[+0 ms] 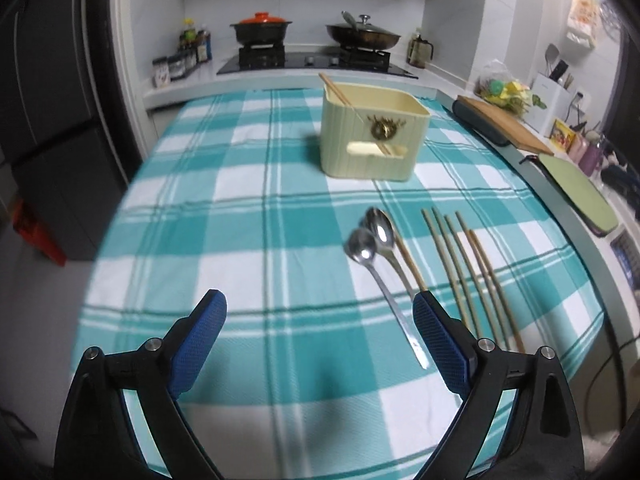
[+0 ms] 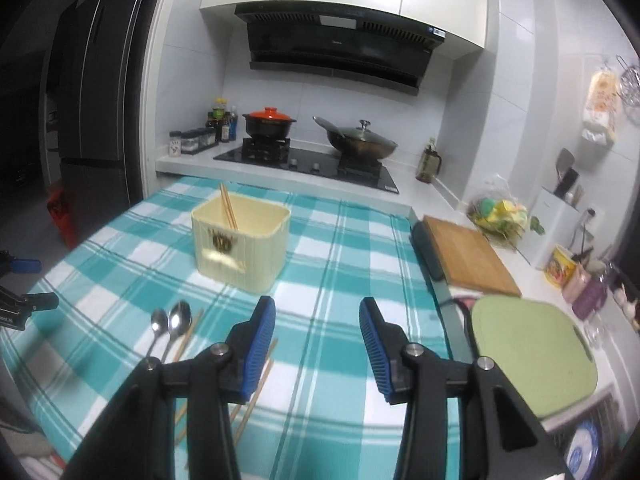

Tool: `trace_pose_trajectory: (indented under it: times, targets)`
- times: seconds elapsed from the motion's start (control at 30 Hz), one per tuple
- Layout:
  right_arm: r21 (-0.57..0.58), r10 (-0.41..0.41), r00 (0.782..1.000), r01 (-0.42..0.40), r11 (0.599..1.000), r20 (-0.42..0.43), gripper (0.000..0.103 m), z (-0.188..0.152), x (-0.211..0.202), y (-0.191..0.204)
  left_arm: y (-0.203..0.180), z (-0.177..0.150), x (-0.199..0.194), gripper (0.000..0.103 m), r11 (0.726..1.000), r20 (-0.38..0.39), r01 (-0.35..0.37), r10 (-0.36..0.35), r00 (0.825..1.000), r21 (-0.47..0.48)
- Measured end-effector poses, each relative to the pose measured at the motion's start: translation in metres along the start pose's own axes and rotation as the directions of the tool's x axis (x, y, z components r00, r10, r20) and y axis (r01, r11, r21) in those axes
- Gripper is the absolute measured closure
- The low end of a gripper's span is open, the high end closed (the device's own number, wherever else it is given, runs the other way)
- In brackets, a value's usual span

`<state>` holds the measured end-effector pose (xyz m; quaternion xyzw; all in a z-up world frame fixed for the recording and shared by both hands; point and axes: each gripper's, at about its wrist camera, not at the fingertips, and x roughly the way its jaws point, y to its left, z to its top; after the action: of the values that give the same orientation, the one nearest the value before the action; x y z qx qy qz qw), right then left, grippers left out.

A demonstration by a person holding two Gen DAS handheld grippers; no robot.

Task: Organize utensils
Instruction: 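Move the left tool back over the spoons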

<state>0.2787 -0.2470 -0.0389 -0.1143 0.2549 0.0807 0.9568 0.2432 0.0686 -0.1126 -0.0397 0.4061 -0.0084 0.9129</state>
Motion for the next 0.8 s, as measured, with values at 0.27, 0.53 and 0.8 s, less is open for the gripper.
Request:
trace_pose_trajectory:
  times: [0.27,0.53,0.8]
  targets:
    - [0.1,-0.01,0.998,0.016,0.995,-0.058,0.059,-0.089,0.004,0.031,-0.023,-0.045,0.019,0.008,1.0,-0.018,-0.005,0.005,1.0,-0.003]
    - [0.181,0.053,0.986,-0.024,0.983,-0.158,0.059,-0.137,0.027,0.047,-0.025,-0.061,0.038,0.008,0.999,-0.045,0.013,-0.015,0.999,-0.033]
    - [0.227,0.068,0.978,-0.021,0.974,-0.199,0.059,-0.146,0.039,0.046,-0.021,-0.063,0.045,0.008,0.998,-0.059,0.006,-0.01,0.998,-0.059]
